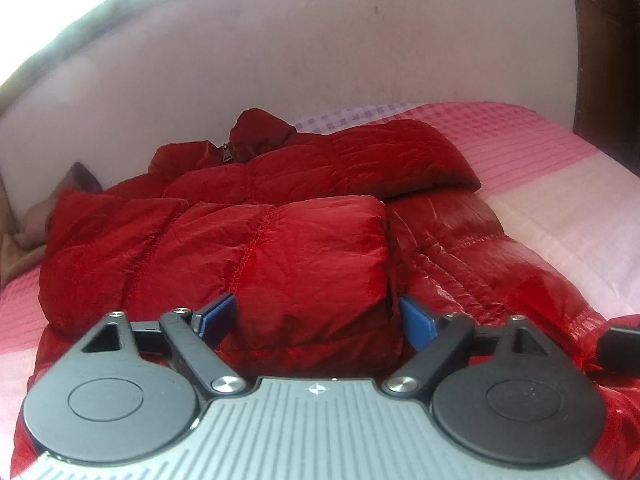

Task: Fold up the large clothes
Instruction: 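Close the left gripper on the jacket sleeve and lift it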

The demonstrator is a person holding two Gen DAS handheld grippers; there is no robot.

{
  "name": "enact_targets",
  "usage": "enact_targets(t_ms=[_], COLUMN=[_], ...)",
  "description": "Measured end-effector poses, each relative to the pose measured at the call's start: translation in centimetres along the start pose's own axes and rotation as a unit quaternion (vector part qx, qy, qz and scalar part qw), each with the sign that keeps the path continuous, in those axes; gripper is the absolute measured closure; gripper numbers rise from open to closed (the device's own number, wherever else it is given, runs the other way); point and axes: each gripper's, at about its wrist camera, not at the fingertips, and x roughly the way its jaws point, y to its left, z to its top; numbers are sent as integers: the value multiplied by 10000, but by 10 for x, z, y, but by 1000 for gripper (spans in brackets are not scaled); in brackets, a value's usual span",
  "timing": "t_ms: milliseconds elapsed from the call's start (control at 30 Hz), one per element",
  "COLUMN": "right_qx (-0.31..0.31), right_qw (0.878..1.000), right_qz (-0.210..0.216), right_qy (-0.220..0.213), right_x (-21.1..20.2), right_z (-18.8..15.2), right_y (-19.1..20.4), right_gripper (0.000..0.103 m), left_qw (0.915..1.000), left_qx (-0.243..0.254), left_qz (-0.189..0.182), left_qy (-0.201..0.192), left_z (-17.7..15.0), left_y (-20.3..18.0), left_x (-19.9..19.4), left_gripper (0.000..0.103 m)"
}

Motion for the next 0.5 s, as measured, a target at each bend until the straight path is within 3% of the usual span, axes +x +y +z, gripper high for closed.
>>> enact_targets(t_ms=[100, 167, 233, 333, 400, 500], right_qx=[17, 28, 48, 92, 93, 82], right_qw=[10000, 10000, 10000, 9999, 9999, 9999], right_qz=[-1, -4, -10, 2, -11, -34], right_qy=[5, 20, 33, 55, 44, 54], right_x=[1, 2, 3, 3, 3, 2], right_z=[0, -1, -1, -2, -3, -3], right_y=[-1, -1, -2, -4, -5, -5], right_gripper=[0, 0, 0, 0, 0, 0], left_qw=[10000, 10000, 10000, 10000, 9999, 9993], left_qx=[-28, -55, -56, -88, -155, -381], left_qz=[-19, -36, -68, -36, 29, 69], left_qy=[-12, -22, -16, -23, -31, -12], left_z=[0, -1, -2, -1, -1, 3], left_y=[1, 2, 2, 3, 5, 12], left_x=[0, -1, -1, -1, -2, -7], left_gripper=[18, 26, 43, 61, 70, 76])
